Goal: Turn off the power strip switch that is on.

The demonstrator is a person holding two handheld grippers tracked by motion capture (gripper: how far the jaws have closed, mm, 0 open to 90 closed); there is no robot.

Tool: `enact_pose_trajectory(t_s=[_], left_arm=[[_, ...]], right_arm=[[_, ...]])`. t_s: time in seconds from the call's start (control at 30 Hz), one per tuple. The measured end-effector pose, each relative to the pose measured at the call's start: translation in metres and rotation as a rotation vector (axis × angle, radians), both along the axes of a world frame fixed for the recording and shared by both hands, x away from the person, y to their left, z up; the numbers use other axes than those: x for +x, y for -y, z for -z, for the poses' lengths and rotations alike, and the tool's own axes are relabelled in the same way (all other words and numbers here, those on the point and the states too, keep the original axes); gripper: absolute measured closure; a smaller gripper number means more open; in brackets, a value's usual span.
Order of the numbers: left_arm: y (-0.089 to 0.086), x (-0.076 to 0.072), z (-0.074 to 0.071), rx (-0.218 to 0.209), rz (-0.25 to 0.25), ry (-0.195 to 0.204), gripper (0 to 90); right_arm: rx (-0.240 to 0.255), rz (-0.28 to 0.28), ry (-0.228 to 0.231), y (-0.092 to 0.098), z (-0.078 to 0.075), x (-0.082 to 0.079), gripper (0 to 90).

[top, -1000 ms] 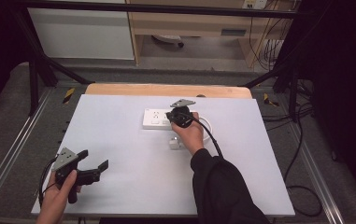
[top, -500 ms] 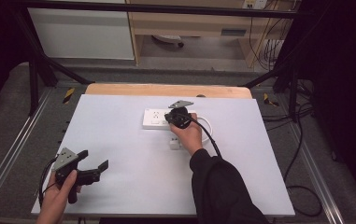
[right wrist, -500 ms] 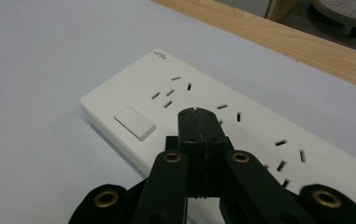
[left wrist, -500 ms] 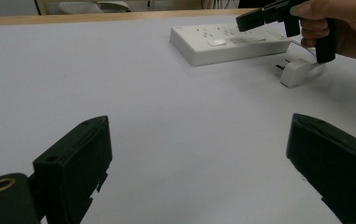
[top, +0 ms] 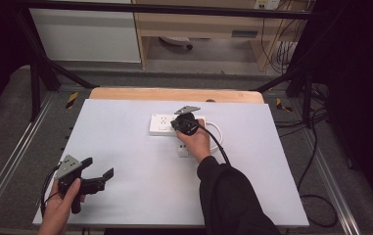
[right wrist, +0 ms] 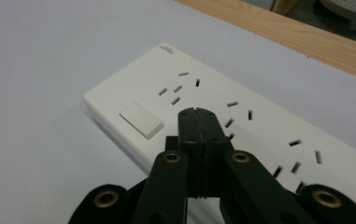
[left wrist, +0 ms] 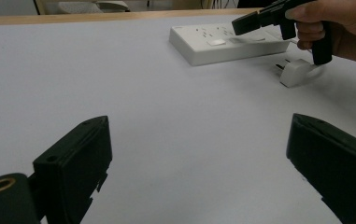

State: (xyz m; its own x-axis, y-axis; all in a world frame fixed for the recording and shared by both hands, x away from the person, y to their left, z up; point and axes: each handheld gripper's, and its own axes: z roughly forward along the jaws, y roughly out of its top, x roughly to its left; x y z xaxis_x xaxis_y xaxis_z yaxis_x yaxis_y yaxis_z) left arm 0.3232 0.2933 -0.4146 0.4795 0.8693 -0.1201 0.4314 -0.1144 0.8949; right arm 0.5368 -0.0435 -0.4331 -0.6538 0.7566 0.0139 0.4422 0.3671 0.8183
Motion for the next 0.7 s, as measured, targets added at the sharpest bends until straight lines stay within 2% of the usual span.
enact_pose_trajectory(t_s=[0.7], left_arm=[[-0.0001,-0.0001,-0.0001,0.000,0.001,0.001,6.8]], right_arm=[[-0.016,-0.021,-0.012,-0.0061,0.0019,0.0000,90.0]])
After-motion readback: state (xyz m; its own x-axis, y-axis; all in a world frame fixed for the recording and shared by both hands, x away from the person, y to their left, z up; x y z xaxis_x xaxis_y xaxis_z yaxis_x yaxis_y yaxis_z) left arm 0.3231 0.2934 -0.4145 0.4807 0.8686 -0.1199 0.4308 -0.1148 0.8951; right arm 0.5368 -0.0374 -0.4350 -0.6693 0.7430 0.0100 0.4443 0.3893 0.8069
